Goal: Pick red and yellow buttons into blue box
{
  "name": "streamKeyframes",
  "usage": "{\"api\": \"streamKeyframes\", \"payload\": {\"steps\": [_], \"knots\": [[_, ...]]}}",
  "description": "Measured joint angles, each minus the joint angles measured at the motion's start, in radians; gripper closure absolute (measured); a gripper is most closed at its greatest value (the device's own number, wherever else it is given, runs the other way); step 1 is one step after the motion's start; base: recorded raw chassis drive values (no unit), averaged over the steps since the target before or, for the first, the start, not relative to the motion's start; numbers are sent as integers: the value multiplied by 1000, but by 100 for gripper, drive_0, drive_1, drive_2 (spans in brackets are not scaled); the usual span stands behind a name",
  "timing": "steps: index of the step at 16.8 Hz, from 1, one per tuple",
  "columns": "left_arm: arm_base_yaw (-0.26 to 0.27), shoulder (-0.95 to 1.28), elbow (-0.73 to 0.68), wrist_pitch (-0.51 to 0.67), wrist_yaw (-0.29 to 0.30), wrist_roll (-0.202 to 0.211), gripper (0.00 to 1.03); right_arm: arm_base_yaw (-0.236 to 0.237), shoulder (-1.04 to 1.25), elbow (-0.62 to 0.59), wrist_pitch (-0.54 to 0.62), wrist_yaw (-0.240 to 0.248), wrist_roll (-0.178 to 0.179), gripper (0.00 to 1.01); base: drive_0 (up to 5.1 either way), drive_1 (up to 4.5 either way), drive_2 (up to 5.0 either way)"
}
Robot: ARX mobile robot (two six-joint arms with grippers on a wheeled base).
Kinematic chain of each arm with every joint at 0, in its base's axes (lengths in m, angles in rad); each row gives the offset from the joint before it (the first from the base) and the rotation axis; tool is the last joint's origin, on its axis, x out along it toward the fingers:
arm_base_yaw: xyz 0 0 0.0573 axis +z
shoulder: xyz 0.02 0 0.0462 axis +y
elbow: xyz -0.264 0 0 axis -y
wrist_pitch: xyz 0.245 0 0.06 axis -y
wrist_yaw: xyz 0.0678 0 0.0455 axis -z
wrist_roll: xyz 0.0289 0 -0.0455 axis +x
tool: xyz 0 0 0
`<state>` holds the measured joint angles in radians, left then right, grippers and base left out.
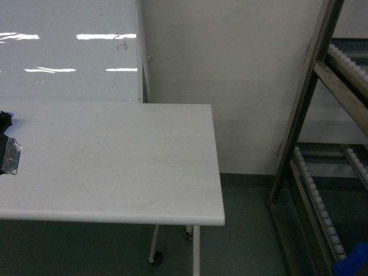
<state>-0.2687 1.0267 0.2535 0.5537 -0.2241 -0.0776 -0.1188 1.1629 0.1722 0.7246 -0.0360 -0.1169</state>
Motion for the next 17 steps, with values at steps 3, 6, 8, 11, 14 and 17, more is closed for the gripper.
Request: {"api": "streamKeyframes", "payload": {"steps": [3, 6, 8, 11, 14, 17], "knots": [[0, 1, 0, 0, 0, 0, 72, 0, 0, 0, 0, 0, 0, 75, 38, -353, 429], [-1, 1, 0, -4, 1, 0, 72, 0, 0, 0, 0, 0, 0, 75, 38, -353, 429], [-1, 1, 0, -2, 3, 0, 72, 0, 0, 0, 0, 0, 0, 75, 38, -353, 429], [-1, 1, 0, -2, 3, 0, 72, 0, 0, 0, 1, 0, 0, 75, 38, -353, 429], [-1, 1, 0, -2, 3, 0, 72, 0, 0, 0, -1, 0, 0, 75, 38, -353, 429], [-1, 1, 0, -3, 3, 0, 72, 0, 0, 0, -2, 0, 0, 75, 38, -353, 429]]}}
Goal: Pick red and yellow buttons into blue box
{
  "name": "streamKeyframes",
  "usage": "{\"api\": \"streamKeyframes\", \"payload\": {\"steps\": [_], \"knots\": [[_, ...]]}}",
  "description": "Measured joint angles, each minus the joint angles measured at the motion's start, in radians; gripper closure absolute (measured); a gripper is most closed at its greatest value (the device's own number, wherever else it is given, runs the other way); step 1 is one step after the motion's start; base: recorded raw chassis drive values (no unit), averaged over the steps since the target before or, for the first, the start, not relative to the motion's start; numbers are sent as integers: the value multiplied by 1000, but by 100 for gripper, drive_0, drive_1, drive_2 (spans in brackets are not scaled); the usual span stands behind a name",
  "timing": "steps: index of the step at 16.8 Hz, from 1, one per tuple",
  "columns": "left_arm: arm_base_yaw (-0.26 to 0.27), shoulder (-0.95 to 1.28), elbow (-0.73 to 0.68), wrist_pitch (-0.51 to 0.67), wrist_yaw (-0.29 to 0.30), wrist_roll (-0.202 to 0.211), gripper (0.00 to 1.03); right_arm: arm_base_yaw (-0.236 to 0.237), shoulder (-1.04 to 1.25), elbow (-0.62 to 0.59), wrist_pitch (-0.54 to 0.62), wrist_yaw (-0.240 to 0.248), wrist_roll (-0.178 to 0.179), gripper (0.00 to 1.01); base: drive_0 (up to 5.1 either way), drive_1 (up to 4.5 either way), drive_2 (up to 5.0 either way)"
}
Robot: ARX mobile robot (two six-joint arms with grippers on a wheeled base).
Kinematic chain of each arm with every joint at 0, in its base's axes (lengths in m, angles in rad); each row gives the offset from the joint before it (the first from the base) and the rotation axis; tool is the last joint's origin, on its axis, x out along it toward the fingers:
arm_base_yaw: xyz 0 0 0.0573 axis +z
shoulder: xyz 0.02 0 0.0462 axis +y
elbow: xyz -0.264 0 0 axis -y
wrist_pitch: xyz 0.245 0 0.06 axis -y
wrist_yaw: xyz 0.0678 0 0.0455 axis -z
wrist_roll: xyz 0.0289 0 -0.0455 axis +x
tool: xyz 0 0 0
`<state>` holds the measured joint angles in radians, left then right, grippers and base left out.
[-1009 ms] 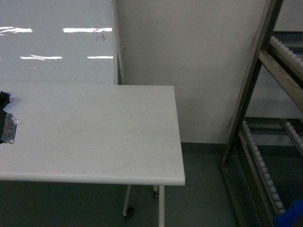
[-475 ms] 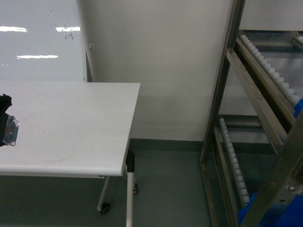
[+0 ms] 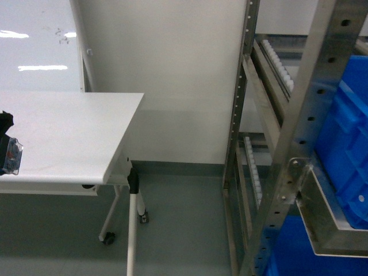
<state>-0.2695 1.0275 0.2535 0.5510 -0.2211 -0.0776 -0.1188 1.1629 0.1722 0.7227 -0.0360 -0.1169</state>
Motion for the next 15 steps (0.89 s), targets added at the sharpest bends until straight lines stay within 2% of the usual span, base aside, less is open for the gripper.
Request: {"api": "streamKeyframes", "payload": {"steps": [6, 15], "knots": [[0, 0, 0, 0, 0, 0, 72, 0, 0, 0, 5, 3, 0, 75, 38, -353, 429], [-1, 0, 0, 2, 0, 0, 72, 0, 0, 0, 1, 3, 0, 75, 450, -414, 11]]}}
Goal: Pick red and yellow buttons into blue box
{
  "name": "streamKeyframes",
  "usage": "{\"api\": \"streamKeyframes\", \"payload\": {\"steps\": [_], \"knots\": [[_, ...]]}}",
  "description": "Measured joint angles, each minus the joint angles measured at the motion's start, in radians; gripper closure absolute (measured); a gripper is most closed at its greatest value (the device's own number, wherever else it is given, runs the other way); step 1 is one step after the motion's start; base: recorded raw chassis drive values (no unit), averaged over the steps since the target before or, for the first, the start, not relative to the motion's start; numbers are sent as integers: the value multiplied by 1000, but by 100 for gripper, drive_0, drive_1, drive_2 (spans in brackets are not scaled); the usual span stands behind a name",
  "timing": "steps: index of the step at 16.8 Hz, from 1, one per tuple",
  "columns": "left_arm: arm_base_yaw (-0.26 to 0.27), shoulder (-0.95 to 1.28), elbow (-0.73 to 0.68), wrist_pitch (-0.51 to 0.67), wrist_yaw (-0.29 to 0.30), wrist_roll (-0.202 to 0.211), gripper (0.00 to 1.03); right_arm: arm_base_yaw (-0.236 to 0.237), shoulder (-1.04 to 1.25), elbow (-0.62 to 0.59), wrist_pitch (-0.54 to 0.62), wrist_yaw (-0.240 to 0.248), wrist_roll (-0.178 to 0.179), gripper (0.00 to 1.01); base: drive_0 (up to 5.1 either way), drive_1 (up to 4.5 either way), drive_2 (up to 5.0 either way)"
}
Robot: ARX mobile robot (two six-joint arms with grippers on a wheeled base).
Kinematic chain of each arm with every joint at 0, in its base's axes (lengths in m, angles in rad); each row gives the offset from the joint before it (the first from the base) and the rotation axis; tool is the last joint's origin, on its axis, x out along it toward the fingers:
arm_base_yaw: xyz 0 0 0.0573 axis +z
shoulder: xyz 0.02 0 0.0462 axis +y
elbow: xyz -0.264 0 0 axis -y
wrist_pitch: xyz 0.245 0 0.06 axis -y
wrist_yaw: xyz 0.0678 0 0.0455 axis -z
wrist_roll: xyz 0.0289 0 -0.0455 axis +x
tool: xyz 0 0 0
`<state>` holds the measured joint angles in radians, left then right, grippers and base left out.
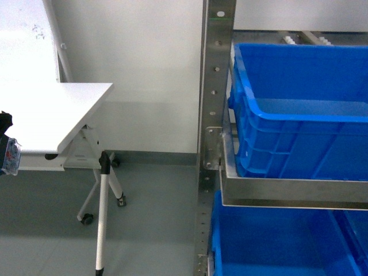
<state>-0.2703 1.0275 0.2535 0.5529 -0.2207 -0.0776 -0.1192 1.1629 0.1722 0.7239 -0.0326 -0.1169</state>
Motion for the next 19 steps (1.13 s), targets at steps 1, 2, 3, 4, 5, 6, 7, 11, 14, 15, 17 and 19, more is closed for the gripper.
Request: {"api": "streamKeyframes", "payload": {"steps": [1, 2, 3, 4, 5, 6, 7, 11, 14, 15, 17, 19], "knots": [[0, 0, 0, -1, 0, 0, 72, 0, 0, 0, 2, 0, 0, 75, 442, -421, -3], [0, 0, 0, -2, 0, 0, 72, 0, 0, 0, 0, 0, 0, 75, 442, -421, -3], [0, 0, 0, 1, 0, 0, 72, 0, 0, 0, 0, 0, 0, 75, 442, -421, -3], [0, 0, 0, -1, 0, 0, 72, 0, 0, 0, 1, 0, 0, 75, 442, -421, -3], [0, 0, 0, -2, -2, 0, 72, 0, 0, 0, 1, -2, 0, 75, 442, -421, -3], [0, 0, 0, 0, 0, 0, 72, 0, 0, 0, -1, 0, 0, 75, 442, -421, -3], [0, 0, 0, -2, 0, 0, 72, 0, 0, 0, 1, 0, 0, 75, 442, -421, -3], [0, 0, 0, -3, 0, 0, 72, 0, 0, 0, -2, 0, 0, 75, 468, -374, -117], [0, -1, 0, 1, 0, 0, 72, 0, 0, 0, 3, -1, 0, 75, 468, -374, -117], [0, -1, 0, 1, 0, 0, 72, 0, 0, 0, 2, -1, 0, 75, 468, -374, -117], [0, 0, 0, -1, 0, 0, 72, 0, 0, 0, 1, -1, 0, 75, 484, -305, -176], [0, 0, 0, -1, 0, 0, 72, 0, 0, 0, 0, -1, 0, 75, 498, -233, -233]]}}
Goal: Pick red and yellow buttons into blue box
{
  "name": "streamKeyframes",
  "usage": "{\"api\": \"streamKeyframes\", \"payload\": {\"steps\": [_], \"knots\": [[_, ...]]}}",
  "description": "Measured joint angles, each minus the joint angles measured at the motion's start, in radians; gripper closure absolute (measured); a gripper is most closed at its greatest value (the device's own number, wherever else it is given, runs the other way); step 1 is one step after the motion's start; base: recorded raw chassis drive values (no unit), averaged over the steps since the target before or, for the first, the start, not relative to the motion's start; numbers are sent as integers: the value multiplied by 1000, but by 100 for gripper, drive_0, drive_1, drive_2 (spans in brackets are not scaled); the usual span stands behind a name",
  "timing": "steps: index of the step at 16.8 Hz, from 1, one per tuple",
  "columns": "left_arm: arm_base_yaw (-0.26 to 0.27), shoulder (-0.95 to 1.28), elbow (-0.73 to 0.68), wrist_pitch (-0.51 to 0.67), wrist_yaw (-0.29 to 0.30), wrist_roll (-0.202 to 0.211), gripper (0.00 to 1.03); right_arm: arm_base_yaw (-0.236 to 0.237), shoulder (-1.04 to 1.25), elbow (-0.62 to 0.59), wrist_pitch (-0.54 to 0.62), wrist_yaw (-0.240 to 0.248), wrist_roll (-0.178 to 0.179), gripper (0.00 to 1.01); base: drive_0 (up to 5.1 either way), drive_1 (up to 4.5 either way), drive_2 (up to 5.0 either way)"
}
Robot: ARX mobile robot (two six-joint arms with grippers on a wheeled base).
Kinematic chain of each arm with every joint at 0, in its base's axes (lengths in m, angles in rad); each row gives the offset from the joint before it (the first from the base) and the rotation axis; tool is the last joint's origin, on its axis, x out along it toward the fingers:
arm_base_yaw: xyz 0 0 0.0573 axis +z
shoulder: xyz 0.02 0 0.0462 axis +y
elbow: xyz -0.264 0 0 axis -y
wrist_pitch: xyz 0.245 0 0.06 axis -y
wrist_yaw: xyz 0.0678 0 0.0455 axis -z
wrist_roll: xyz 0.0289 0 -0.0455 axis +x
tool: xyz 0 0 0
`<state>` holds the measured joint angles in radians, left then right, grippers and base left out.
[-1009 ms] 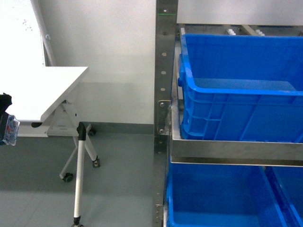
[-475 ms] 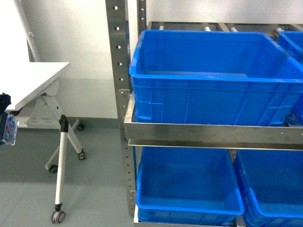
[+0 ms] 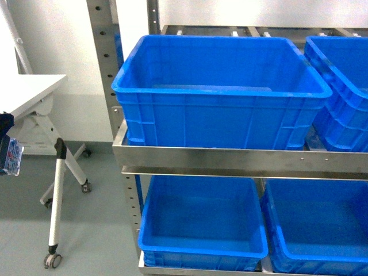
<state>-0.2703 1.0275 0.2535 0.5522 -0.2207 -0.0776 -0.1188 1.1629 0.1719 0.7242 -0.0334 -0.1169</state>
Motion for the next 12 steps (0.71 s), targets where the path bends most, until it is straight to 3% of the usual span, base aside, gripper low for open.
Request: {"api": "streamKeyframes", "payload": {"steps": [5, 12], "knots": [[0, 0, 0, 0, 0, 0, 72, 0, 0, 0, 1, 0, 0, 75, 491, -202, -265], [0, 0, 0, -1, 0, 0, 72, 0, 0, 0, 0, 0, 0, 75, 416, 19, -445]]}}
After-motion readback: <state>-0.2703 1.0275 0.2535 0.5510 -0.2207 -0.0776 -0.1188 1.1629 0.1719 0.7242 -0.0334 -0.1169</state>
